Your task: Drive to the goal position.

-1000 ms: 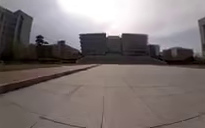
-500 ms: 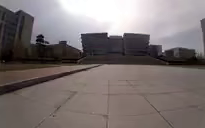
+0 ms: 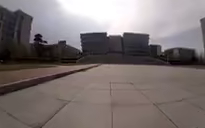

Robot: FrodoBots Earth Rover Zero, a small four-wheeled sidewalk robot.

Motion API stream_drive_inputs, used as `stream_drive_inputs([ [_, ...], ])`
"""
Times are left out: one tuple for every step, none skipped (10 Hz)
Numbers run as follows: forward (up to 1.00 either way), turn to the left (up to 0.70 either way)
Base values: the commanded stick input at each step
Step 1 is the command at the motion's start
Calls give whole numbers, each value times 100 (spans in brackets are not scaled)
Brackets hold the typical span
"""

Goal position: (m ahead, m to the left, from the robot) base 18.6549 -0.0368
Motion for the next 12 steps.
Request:
stream_drive_inputs([
  [100,0],
  [100,0],
  [100,-9],
  [100,-26],
  [100,-27],
  [100,-27],
  [100,-27],
  [100,-27],
  [100,-27],
  [100,-27],
  [100,-27],
  [100,-27],
])
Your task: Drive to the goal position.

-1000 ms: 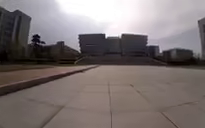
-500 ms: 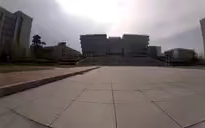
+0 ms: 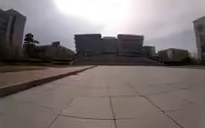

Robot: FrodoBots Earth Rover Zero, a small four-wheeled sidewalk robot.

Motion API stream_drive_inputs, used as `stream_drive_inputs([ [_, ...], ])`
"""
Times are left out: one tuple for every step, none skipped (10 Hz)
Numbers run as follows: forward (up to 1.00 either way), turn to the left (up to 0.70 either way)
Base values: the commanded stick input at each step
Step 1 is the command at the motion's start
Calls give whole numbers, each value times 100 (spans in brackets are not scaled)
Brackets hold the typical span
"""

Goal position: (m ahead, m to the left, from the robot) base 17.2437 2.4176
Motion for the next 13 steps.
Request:
stream_drive_inputs([
  [100,-27],
  [100,-27],
  [100,-27],
  [100,-27],
  [100,-27],
  [100,-27],
  [100,-27],
  [100,-14],
  [100,0],
  [100,0],
  [100,0],
  [100,0],
  [100,0],
])
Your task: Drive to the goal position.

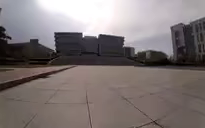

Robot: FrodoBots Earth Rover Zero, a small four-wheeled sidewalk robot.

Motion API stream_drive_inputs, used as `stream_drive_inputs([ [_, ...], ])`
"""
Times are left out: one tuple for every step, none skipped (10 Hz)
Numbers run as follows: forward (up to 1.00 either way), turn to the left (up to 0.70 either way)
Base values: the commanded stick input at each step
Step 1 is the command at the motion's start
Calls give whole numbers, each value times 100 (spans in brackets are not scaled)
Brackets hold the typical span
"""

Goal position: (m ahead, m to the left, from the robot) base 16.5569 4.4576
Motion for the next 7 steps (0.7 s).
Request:
stream_drive_inputs([
  [100,0],
  [100,0],
  [100,0],
  [100,0],
  [100,9],
  [100,22],
  [100,27],
])
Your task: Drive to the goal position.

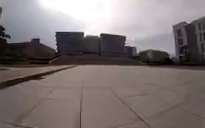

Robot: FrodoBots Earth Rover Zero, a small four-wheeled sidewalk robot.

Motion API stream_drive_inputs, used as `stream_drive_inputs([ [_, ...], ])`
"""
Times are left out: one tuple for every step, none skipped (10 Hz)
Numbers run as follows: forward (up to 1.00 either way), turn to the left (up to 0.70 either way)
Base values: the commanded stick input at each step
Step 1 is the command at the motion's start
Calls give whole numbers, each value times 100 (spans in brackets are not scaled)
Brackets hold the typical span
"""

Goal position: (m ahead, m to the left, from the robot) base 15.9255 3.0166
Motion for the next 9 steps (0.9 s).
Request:
stream_drive_inputs([
  [100,27],
  [100,27],
  [100,27],
  [100,27],
  [100,27],
  [100,27],
  [100,21],
  [100,0],
  [100,12],
])
